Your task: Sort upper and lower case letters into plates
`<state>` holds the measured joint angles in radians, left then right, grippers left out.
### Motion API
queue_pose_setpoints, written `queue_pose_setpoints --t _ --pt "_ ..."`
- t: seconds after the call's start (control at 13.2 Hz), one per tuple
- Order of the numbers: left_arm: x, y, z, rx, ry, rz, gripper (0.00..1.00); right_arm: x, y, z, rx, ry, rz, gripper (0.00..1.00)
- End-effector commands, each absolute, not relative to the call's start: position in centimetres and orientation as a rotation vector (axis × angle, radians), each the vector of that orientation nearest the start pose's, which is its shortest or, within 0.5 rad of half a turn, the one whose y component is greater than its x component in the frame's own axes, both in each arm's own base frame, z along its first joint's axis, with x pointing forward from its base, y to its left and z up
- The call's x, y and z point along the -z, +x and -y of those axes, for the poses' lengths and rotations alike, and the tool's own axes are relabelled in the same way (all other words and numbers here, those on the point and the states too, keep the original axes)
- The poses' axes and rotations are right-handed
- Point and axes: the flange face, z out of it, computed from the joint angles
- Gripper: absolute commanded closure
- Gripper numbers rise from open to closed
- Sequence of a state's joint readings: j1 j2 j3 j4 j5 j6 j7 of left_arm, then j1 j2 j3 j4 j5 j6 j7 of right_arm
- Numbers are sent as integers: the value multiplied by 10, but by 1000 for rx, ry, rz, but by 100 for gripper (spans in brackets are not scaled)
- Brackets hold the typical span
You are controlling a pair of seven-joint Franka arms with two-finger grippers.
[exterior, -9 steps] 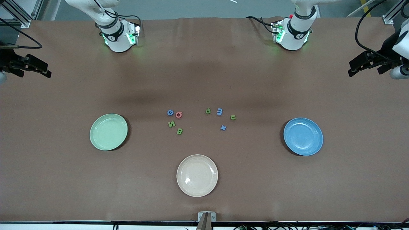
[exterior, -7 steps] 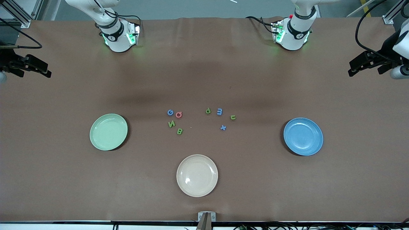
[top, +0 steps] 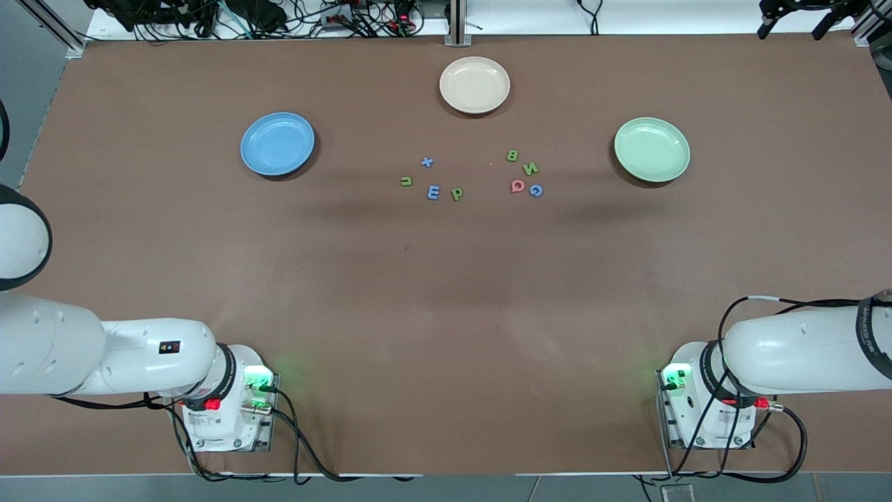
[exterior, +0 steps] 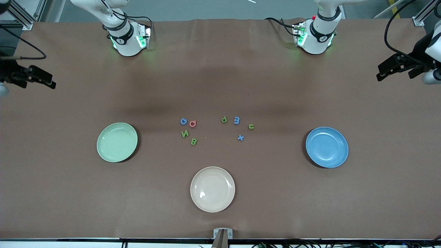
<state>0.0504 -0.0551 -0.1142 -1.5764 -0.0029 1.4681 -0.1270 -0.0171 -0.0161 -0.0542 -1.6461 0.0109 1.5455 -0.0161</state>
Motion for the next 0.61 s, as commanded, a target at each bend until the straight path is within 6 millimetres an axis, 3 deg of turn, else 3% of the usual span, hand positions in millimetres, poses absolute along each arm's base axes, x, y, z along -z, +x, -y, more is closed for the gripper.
queue_pose_setpoints --t 0.0,0.15,0.23,0.38,0.53 --pt "-610 542 75 -163 -3138 45 0 -519 594 47 -278 -3135 -54 0" --pt "-582 555 109 -137 -3146 63 0 -504 598 25 -265 -3107 -127 0" --pt "-565 558 129 -113 -3152 94 0 -497 601 -2 -239 -3063 -236 0" --pt "-525 561 168 -82 -3165 139 0 -478 606 -64 -178 -3007 -460 0" --pt "-481 563 207 -46 -3186 185 0 -441 614 -144 -110 -2991 -551 0"
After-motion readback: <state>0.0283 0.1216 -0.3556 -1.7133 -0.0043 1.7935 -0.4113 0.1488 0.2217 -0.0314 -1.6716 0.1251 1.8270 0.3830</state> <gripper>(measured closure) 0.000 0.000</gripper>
